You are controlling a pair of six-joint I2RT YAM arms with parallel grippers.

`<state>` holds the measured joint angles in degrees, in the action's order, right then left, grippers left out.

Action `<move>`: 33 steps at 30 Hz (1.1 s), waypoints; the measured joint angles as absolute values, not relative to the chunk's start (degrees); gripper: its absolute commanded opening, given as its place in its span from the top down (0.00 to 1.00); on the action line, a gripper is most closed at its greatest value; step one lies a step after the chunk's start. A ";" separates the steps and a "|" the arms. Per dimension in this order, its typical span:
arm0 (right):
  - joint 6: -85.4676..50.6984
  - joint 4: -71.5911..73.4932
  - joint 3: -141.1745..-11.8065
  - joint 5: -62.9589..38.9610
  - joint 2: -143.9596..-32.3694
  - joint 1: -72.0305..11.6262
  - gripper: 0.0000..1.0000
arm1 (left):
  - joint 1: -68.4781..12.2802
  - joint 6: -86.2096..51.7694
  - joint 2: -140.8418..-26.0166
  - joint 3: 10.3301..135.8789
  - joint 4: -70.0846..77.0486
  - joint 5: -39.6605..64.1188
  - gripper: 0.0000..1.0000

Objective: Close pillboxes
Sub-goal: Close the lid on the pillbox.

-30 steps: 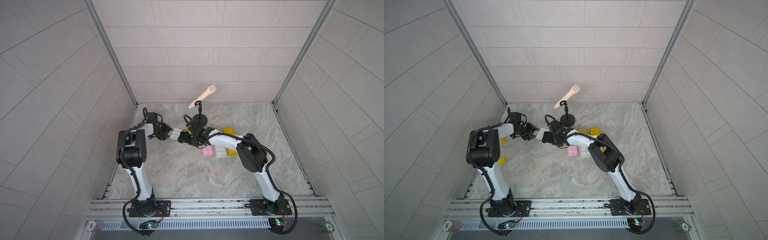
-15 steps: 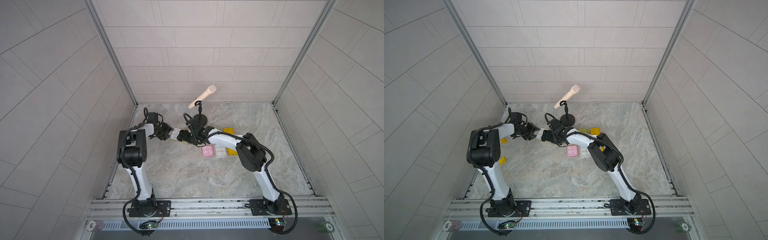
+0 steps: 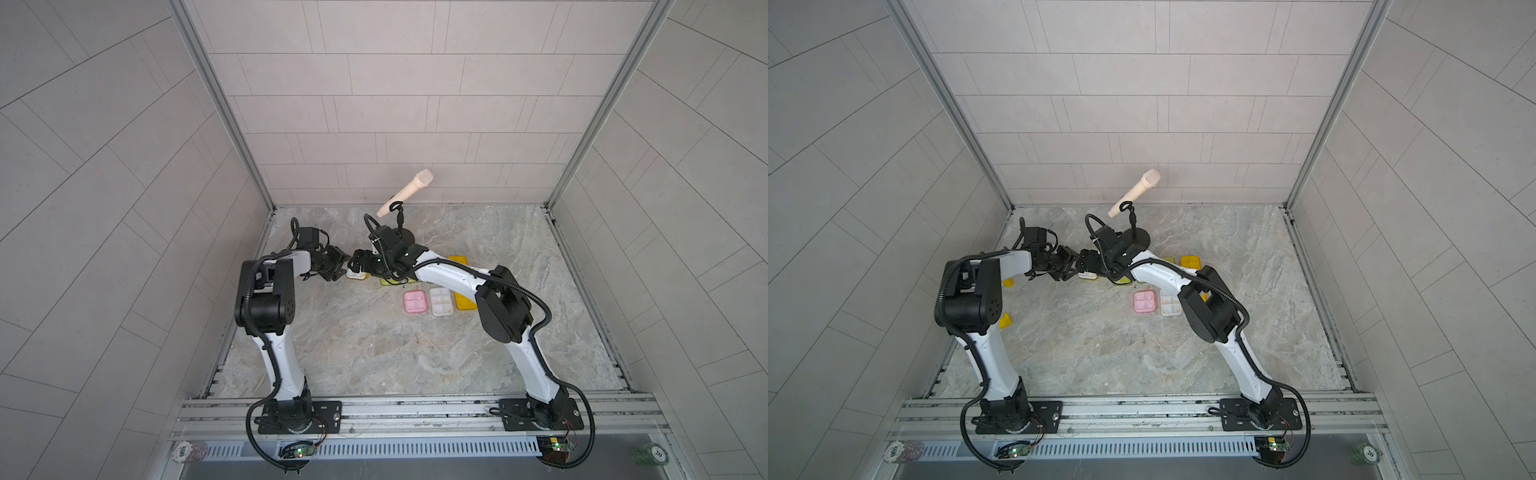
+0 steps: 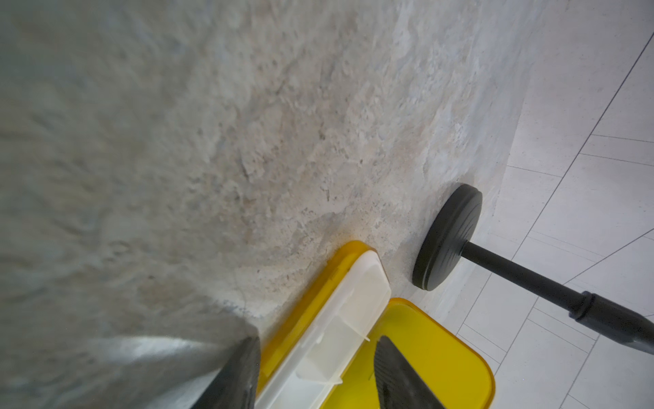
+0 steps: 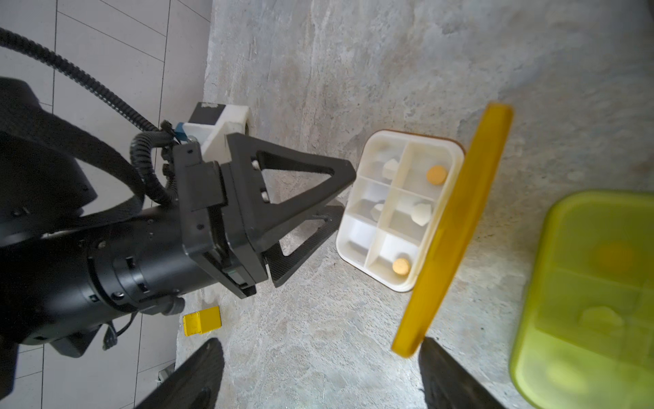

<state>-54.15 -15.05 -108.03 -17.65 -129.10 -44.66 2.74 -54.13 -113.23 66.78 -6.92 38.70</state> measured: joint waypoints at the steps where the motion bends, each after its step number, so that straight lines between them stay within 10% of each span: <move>1: -53.98 -15.22 -108.55 -17.63 -129.34 -44.66 0.12 | 2.74 -54.46 -113.21 66.59 -6.50 38.89 0.43; 33: -47.75 -27.27 -128.29 -16.12 -142.61 -44.45 0.14 | 7.42 -58.17 -109.16 62.96 -1.98 39.59 0.47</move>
